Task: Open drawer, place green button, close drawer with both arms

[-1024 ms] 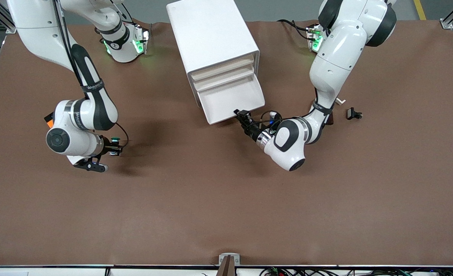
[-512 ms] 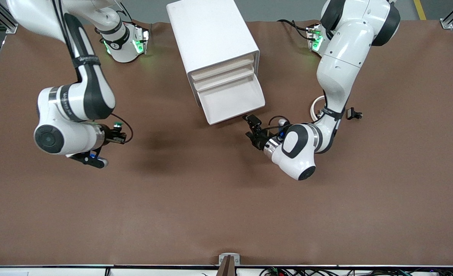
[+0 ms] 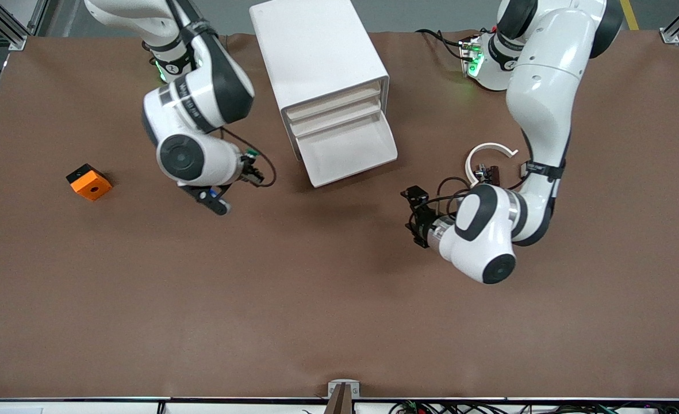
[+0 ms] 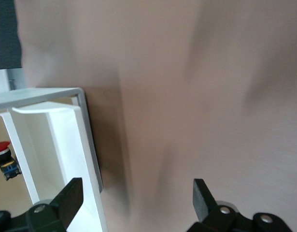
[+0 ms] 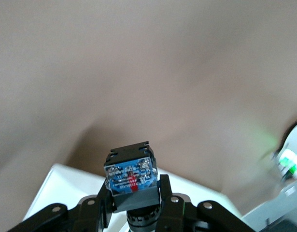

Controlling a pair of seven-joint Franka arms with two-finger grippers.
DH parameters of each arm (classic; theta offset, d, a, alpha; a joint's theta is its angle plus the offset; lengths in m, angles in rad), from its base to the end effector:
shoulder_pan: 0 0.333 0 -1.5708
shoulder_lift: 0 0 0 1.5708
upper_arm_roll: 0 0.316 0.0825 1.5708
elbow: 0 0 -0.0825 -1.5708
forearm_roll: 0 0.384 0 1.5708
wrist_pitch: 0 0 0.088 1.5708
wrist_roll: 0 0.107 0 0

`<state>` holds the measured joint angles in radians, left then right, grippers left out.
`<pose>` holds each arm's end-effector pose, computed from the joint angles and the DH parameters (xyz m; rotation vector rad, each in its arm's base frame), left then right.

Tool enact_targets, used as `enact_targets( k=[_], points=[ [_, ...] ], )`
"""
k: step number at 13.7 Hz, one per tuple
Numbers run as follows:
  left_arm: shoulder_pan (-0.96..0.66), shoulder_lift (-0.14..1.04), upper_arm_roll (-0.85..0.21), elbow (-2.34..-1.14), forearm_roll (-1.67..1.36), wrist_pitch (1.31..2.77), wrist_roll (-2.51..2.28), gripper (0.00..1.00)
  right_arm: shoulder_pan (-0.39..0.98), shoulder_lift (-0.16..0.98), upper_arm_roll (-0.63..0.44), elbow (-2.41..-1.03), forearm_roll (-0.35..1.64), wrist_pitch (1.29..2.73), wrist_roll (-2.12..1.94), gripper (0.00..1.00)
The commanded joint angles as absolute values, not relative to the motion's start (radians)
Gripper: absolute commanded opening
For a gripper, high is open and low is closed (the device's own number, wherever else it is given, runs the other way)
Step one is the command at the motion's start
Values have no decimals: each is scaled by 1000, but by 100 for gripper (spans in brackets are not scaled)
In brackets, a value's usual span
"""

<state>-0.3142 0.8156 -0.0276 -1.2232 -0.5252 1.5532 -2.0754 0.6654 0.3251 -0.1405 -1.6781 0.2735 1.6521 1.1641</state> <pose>0.6443 -0.2819 0.2685 -1.6318 -2.1906 0.9579 0.5102 0.3348 0.3933 2.7869 -1.0333 -0.5934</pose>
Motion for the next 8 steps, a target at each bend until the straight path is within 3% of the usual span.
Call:
enact_targets(
  k=[1,8],
  points=[
    [-261,747,-18,-1226,-489,1542,-2005,100,765,328,-153,-1625,327,1664,1386,17],
    [-249,648,21,-1221,-135,1580,-1419,100,880,425,-155,-1601,428,1874,1764,17]
  ],
)
